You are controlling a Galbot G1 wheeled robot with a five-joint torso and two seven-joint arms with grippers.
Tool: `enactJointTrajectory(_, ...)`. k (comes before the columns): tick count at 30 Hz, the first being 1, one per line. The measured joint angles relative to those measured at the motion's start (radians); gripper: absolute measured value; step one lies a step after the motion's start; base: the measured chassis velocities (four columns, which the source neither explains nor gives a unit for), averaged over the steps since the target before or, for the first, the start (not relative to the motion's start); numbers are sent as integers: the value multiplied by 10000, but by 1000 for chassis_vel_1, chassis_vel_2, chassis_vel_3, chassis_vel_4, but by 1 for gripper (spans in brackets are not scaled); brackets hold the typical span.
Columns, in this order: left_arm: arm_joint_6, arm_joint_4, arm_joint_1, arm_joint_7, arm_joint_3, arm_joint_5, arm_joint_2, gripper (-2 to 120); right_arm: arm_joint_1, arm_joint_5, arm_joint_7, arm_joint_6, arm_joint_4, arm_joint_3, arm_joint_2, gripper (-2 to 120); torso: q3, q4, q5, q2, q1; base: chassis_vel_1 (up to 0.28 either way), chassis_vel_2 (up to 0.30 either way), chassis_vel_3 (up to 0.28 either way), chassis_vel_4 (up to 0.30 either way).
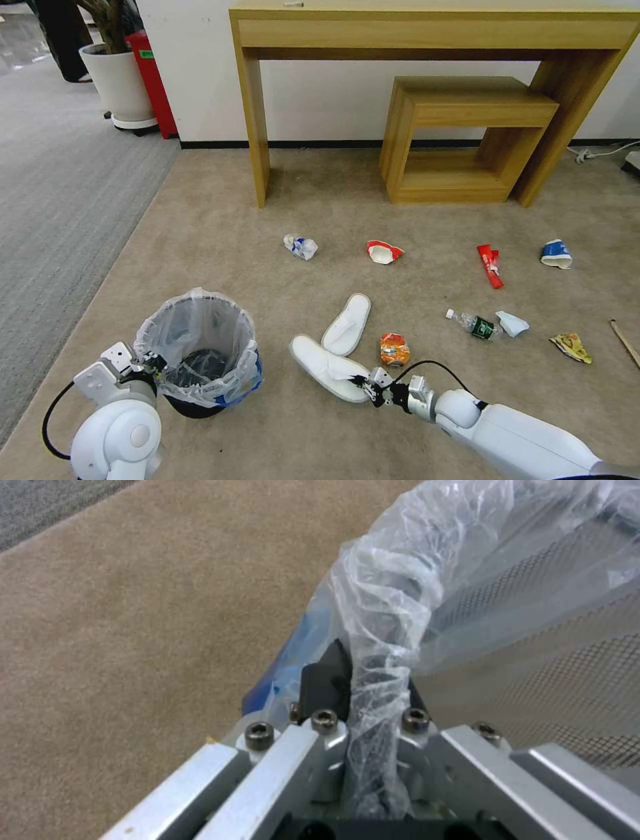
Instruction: Pick up the trash bin and place the garbage on the floor into it.
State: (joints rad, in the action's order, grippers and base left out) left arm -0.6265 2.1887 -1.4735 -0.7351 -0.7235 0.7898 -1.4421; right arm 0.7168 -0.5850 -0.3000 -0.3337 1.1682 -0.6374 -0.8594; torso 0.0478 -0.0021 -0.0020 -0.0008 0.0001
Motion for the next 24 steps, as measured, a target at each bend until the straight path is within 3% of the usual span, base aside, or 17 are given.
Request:
enactJointTrajectory(7, 5, -104, 7, 7, -8, 2, 88, 1, 385, -6, 90, -5, 365, 576, 250, 0, 0, -1, 2, 0, 0, 0, 0, 0, 0)
enactJointTrajectory(17, 9, -290, -13, 43, 191, 16, 279, 1, 1998, -171, 226, -89, 1772, 3193, 937, 0, 0, -1, 0, 0, 0, 0, 0, 0, 0)
enactJointTrajectory(24, -3, -290, -47, 50, 303, 33, 439, 1, 2500, -388, 271, -112, 2758, 4082, 1331, 0, 0, 0, -2, 0, 0, 0, 0, 0, 0)
